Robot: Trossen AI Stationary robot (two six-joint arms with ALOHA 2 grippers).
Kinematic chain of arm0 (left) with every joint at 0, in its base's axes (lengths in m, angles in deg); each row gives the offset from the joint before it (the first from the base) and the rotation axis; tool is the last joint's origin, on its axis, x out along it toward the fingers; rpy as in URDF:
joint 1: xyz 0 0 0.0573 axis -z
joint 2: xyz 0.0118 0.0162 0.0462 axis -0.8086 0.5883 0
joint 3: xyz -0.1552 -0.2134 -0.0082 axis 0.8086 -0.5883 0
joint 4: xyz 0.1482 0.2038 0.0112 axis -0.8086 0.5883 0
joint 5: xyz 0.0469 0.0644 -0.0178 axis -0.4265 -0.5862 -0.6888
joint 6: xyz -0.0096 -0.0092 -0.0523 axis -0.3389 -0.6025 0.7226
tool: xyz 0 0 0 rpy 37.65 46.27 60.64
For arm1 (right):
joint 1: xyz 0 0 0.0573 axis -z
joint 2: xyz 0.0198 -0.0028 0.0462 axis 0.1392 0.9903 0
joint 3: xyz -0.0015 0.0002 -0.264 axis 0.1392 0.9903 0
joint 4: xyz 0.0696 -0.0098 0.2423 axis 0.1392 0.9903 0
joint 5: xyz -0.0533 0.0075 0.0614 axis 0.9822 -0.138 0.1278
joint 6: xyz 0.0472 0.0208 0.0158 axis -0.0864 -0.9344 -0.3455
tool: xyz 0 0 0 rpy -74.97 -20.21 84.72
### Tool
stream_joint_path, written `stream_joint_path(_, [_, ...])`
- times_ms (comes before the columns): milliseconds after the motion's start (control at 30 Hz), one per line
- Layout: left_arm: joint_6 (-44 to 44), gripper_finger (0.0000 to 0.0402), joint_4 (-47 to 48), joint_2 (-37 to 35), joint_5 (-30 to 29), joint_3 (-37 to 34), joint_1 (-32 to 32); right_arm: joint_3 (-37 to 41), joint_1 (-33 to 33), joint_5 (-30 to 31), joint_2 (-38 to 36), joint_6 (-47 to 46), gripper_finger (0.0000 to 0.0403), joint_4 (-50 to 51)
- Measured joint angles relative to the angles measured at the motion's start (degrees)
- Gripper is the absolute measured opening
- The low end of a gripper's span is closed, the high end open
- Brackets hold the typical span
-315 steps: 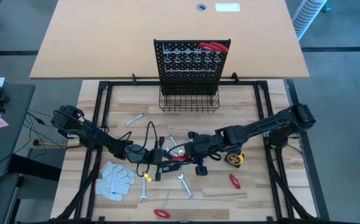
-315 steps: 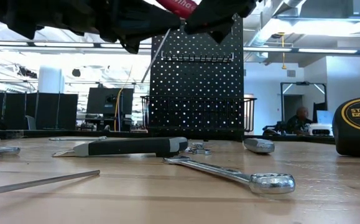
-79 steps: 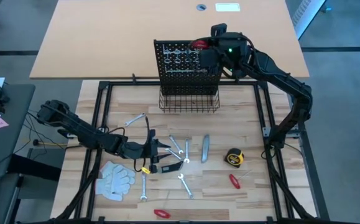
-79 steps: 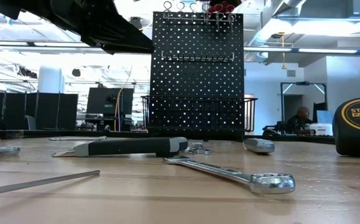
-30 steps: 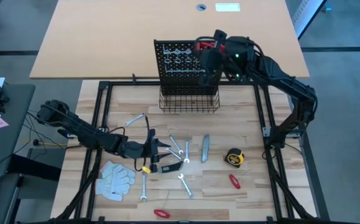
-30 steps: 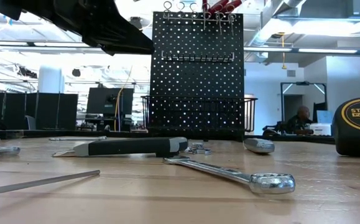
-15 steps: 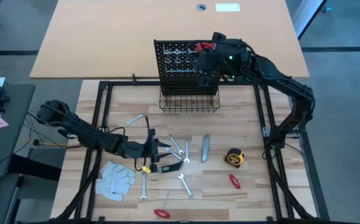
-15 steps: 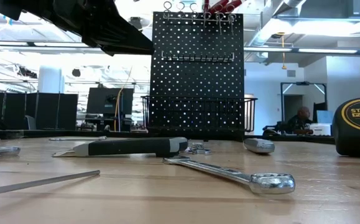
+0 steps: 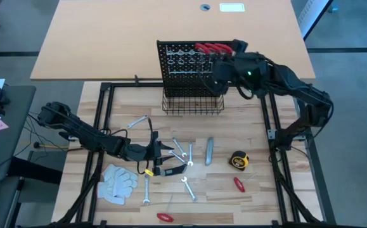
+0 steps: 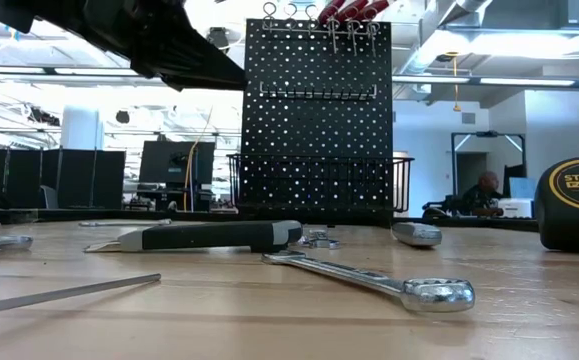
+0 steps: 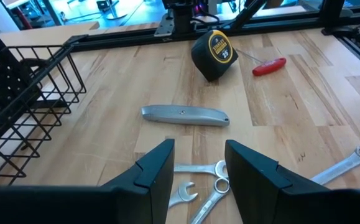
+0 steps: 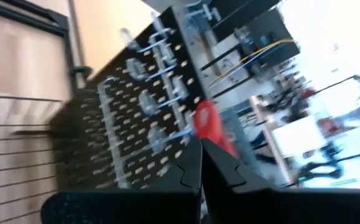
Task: Hang tools onto peg board
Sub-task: Hang the red allen wrench on the pegboard
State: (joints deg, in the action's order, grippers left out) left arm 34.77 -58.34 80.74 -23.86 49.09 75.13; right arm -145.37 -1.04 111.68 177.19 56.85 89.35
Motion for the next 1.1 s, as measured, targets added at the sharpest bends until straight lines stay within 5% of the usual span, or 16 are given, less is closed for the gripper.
stream_joint_path(233, [0.48,0.0138,4.48,-0.02,-3.92,-0.04,1.0,11.26,-14.83,-6.76,-3.19,-20.62,0.0003,14.16])
stream_joint_path(500, [1.02,0.0138,5.7,-0.02,-5.32,-0.04,1.03,44.51,-37.99,-7.15,-8.34,-46.86,0.0004,0.18])
stream_joint_path(633, [0.17,0.0138,4.56,-0.02,-5.35,-0.04,0.92,54.58,-47.33,-7.69,-7.55,-62.23,0.0008,-8.94])
stream_joint_path(733, [-0.68,0.0138,2.64,-0.02,-5.38,-0.04,0.68,55.74,-49.59,-11.53,-4.48,-70.77,0.002,-10.48])
stream_joint_path(900, [-2.82,0.0138,-1.71,-0.02,-5.45,-0.04,0.05,52.23,-48.65,-28.98,-0.15,-79.53,0.0072,-7.18])
stream_joint_path(1100, [-5.47,0.0138,-3.67,-0.02,-5.45,-0.04,-0.86,51.12,-48.13,-44.06,5.06,-77.76,0.0124,9.18])
